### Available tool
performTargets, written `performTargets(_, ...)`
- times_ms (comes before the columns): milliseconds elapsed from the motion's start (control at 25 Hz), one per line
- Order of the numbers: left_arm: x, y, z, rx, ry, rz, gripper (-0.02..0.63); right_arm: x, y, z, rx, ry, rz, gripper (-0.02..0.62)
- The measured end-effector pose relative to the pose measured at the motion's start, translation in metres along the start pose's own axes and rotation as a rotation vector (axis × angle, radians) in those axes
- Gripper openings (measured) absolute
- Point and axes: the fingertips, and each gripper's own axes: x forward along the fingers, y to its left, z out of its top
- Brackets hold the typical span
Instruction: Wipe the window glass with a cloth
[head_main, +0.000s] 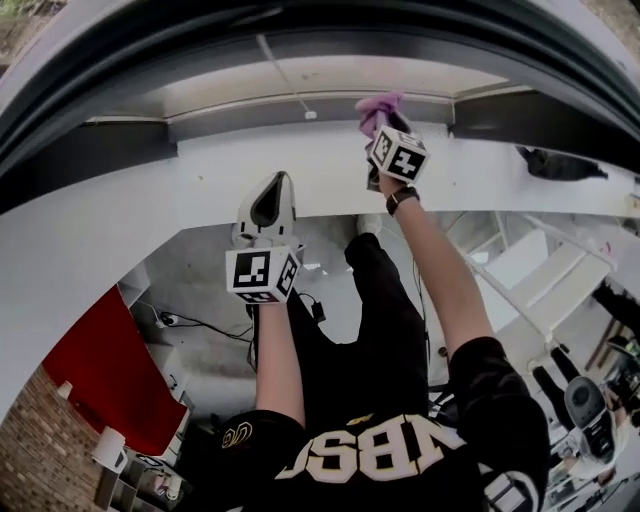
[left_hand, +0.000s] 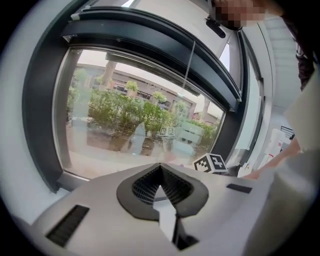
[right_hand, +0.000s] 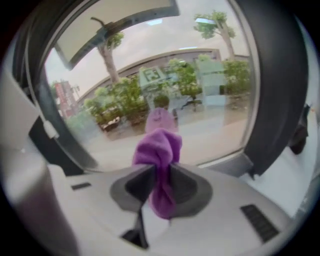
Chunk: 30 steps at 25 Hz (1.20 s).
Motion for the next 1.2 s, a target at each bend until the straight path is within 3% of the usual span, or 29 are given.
performTargets(320,-0.087,0.155,0.012,-0.01,0.018,0.131,0.023,0.026,0.33,-0.079,-0.332,0.04,0.409,0.087)
performTargets(480,-0.131,0.212,0.017,-0.009,0.01,0.192,0.023,0.049,0.453,-0.113,-0.405,0.059,0.503,0.087)
performTargets(640,-0.161,0.26,0.024,0.023,0.004,0.259,0.023,0.086,0.534,-0.118,-0.418,0.061,0.544,0.087)
performTargets(760,-0.169,0.277,0.023,0.036,0.01,0.276,0.023,0.119,0.547,-0.125,-0.415,0.101,0.508,0.087)
performTargets(920,-0.156,0.271,0.015,0.027,0.022,0.255,0.023,0.134,0.509,-0.121,-0.372,0.142,0.469,0.088)
performTargets(1200,-0.093,0.181,0.008,-0.004,0.021,0.127,0.023,0.112,0.311,-0.074,-0.26,0.108,0.275,0.087)
